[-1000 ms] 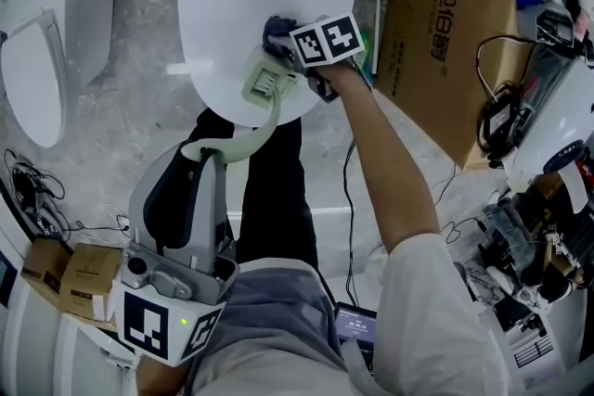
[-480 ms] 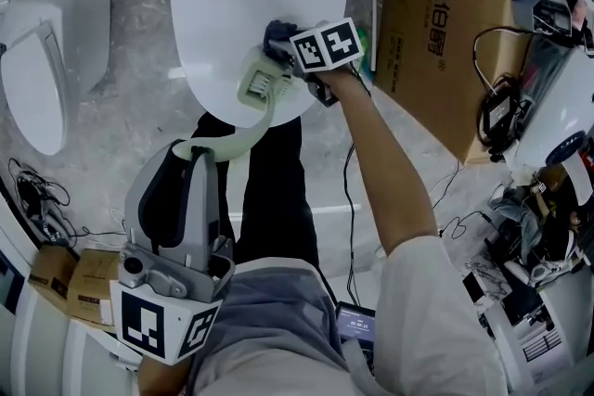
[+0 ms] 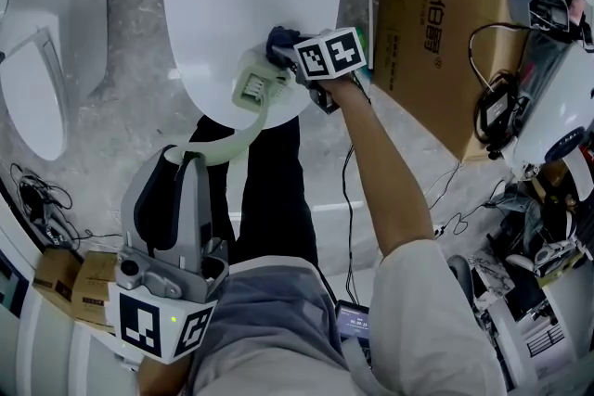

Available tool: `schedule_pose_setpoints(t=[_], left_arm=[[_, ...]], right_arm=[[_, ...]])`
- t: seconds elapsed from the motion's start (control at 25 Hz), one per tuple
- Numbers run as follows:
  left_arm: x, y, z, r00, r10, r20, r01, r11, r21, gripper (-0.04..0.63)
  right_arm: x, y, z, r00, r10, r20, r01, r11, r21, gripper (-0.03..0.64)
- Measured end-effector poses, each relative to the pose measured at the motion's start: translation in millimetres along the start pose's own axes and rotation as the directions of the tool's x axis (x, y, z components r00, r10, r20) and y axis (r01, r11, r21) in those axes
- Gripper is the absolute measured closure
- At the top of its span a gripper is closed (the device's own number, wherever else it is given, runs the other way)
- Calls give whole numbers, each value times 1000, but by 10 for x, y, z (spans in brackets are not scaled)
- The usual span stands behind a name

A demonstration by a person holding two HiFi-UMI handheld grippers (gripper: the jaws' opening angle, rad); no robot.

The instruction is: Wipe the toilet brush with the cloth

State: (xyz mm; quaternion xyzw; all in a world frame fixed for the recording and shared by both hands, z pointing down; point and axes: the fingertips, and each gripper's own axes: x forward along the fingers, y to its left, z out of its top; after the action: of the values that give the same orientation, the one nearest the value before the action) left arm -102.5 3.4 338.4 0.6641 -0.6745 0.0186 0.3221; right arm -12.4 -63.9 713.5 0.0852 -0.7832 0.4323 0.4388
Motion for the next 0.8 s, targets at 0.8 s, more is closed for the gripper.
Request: schedule_pose_setpoints(t=[0.8], left_arm=[[67, -32, 32, 998, 46, 36, -46, 999, -19, 595]], right_arm=[[-241, -201, -330, 997, -68, 23, 68, 997, 34, 497]])
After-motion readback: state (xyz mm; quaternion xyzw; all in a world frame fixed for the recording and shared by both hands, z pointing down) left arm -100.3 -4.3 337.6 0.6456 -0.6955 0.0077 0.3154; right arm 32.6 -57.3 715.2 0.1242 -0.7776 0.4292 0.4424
